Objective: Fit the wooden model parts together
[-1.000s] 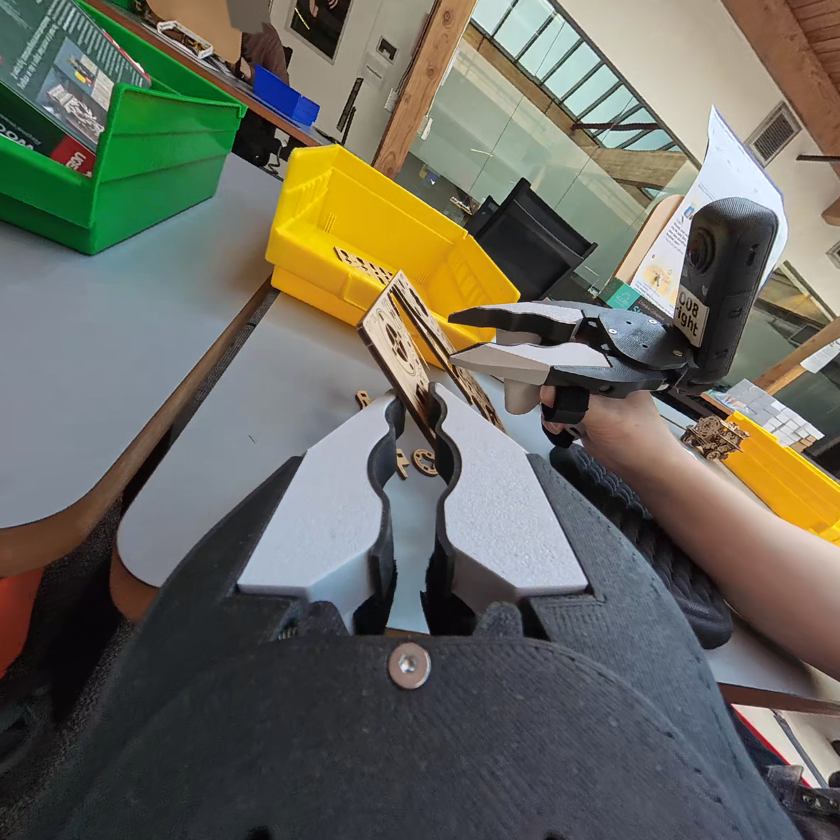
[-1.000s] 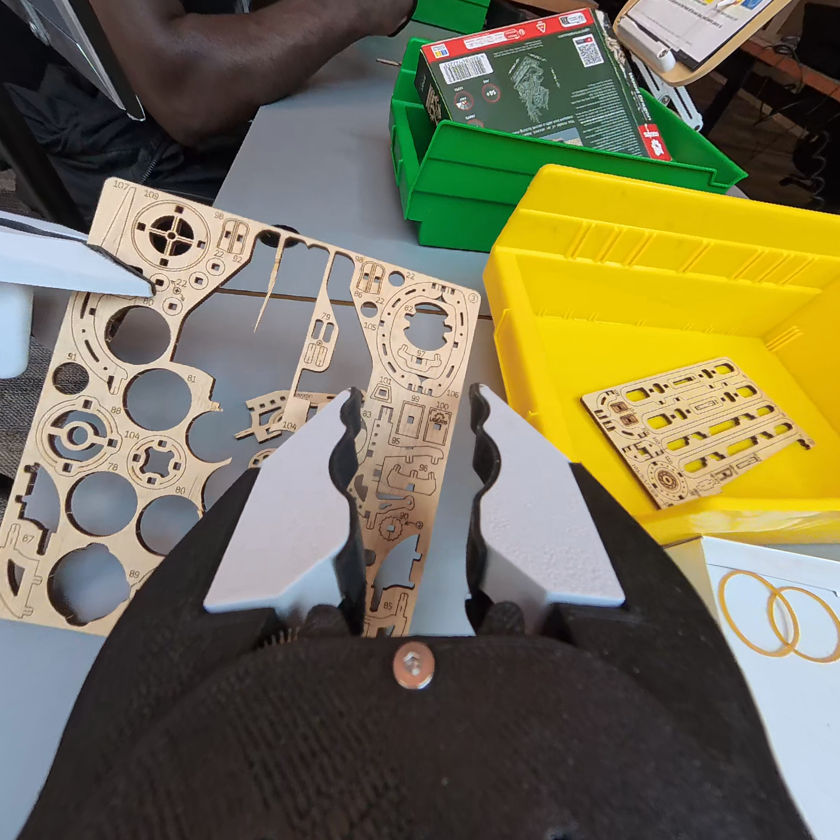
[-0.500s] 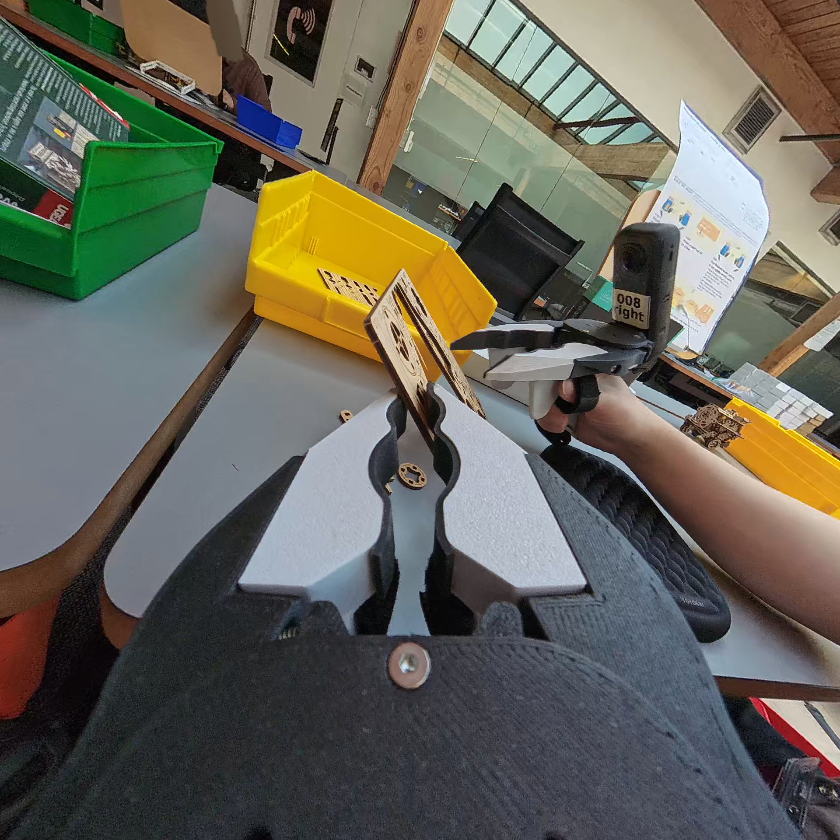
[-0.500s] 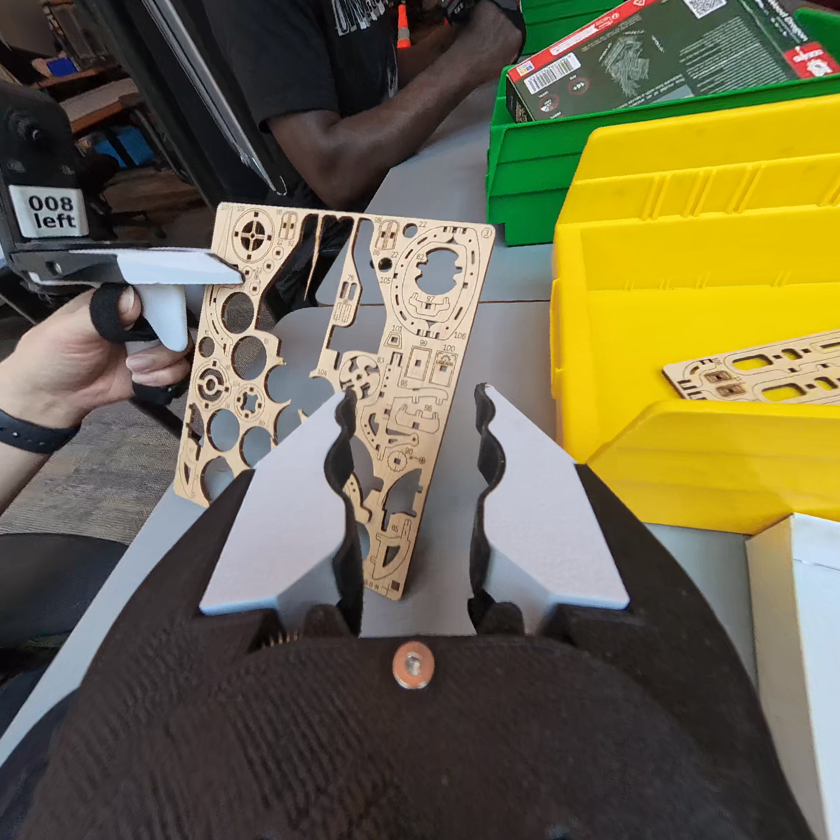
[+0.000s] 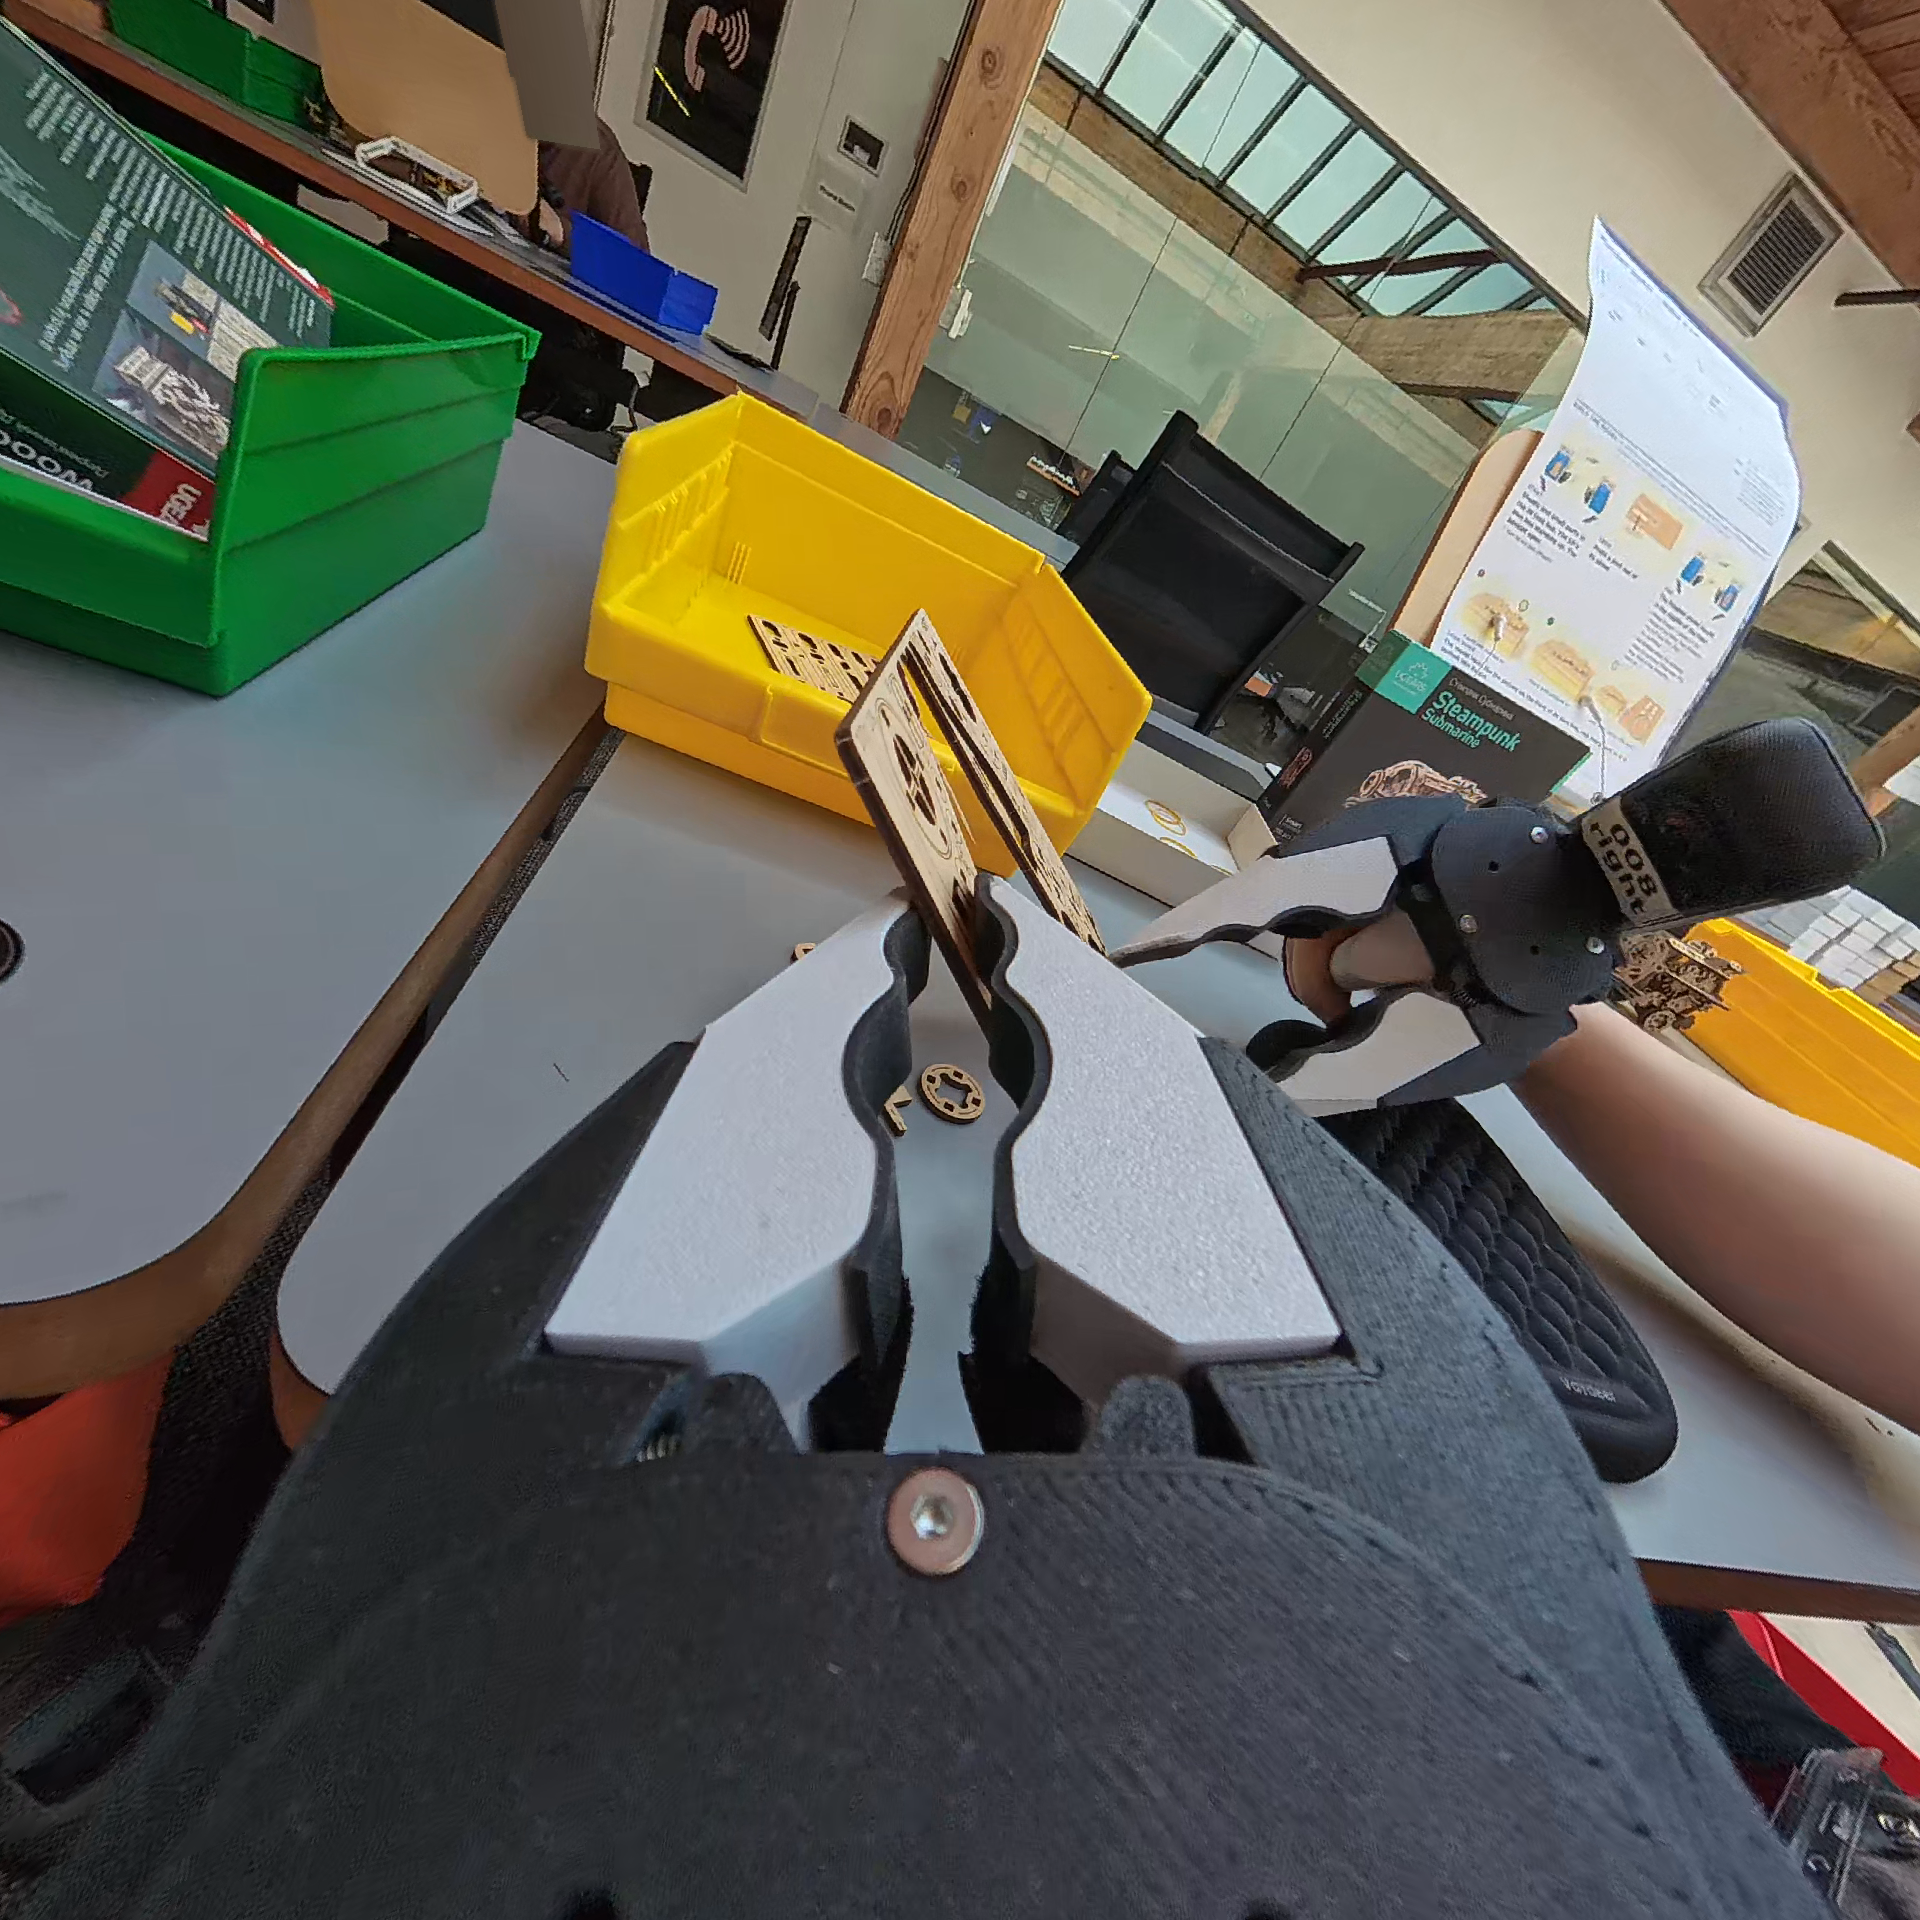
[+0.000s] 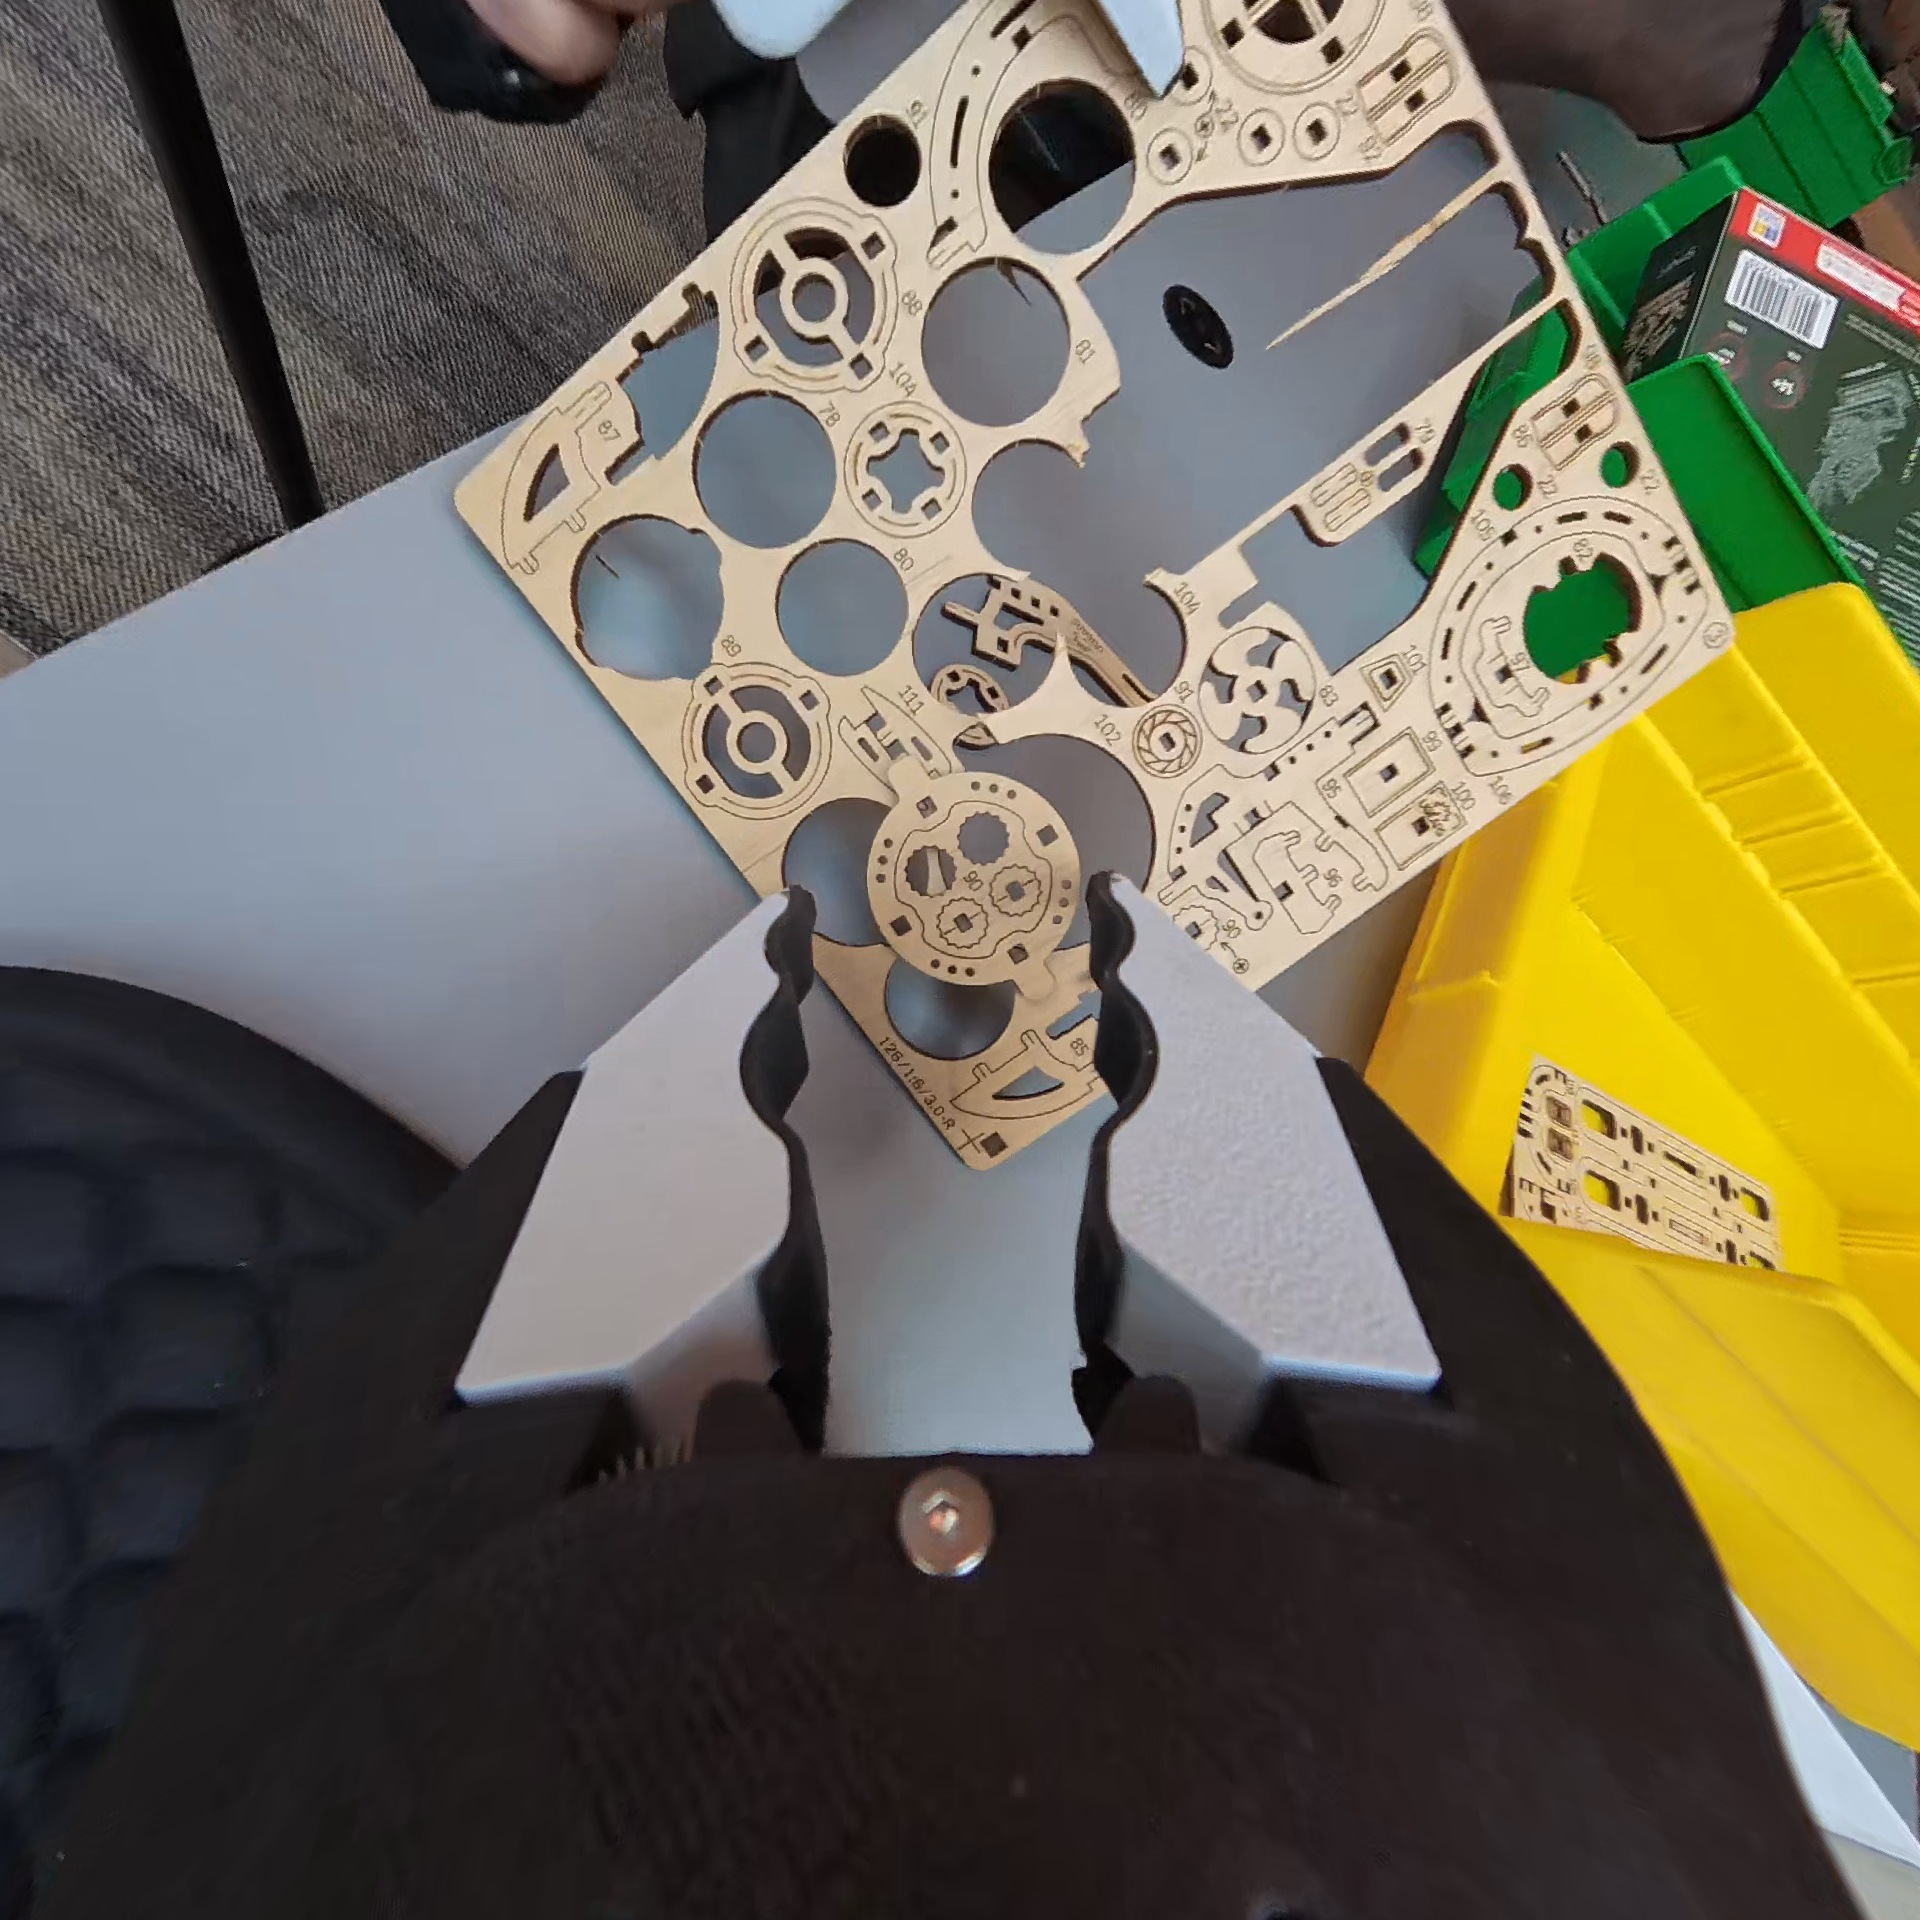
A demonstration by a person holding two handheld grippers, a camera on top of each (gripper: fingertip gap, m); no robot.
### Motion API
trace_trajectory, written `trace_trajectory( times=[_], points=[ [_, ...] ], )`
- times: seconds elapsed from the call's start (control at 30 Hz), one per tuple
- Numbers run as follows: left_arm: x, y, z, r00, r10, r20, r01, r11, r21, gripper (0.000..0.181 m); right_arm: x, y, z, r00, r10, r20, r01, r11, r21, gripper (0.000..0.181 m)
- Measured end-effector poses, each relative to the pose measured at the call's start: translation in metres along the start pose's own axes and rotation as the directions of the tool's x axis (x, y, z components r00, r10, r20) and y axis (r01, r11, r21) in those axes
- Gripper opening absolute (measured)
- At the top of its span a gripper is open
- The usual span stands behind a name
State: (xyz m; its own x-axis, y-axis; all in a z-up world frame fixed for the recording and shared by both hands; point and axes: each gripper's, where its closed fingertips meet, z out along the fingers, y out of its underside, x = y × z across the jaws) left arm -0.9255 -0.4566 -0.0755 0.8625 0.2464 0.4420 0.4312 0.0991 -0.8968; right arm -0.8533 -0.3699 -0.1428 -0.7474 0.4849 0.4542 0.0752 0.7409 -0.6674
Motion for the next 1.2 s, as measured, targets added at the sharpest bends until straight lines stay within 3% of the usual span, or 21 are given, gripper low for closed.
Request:
trace_trajectory(
  times=[0.03,0.33,0.53,0.63,0.77,1.0,1.2],
  points=[
    [0.000,0.000,0.000,1.000,-0.001,-0.001,0.001,1.000,0.000,0.006,0.000,0.001,0.002,1.000,-0.006,-0.002,0.006,1.000,-0.008,0.054],
    [0.001,-0.001,0.000,1.000,0.003,0.001,-0.003,1.000,-0.003,0.006,-0.001,0.003,0.010,0.999,-0.049,-0.011,0.048,0.998,-0.046,0.042],
    [0.004,-0.009,-0.005,1.000,-0.021,-0.007,0.021,0.999,0.025,0.005,0.002,-0.009,-0.008,0.998,-0.044,-0.039,0.044,0.999,0.003,0.043],
    [0.013,-0.015,-0.014,0.999,-0.029,-0.032,0.031,0.999,0.039,0.002,0.027,-0.007,-0.028,0.994,0.035,-0.108,-0.035,0.999,0.002,0.043],
    [0.025,-0.018,-0.032,1.000,-0.003,-0.024,0.004,0.999,0.048,0.001,0.050,0.022,-0.039,0.978,0.177,-0.108,-0.188,0.977,-0.098,0.042],
    [0.040,-0.027,-0.063,1.000,-0.018,-0.009,0.019,0.996,0.089,0.000,0.034,0.039,0.008,0.963,0.264,0.060,-0.242,0.939,-0.245,0.043],
    [0.046,-0.037,-0.080,0.999,-0.032,-0.009,0.033,0.994,0.107,0.001,0.029,0.019,0.039,0.936,0.311,0.167,-0.271,0.936,-0.223,0.043]
  ],
)
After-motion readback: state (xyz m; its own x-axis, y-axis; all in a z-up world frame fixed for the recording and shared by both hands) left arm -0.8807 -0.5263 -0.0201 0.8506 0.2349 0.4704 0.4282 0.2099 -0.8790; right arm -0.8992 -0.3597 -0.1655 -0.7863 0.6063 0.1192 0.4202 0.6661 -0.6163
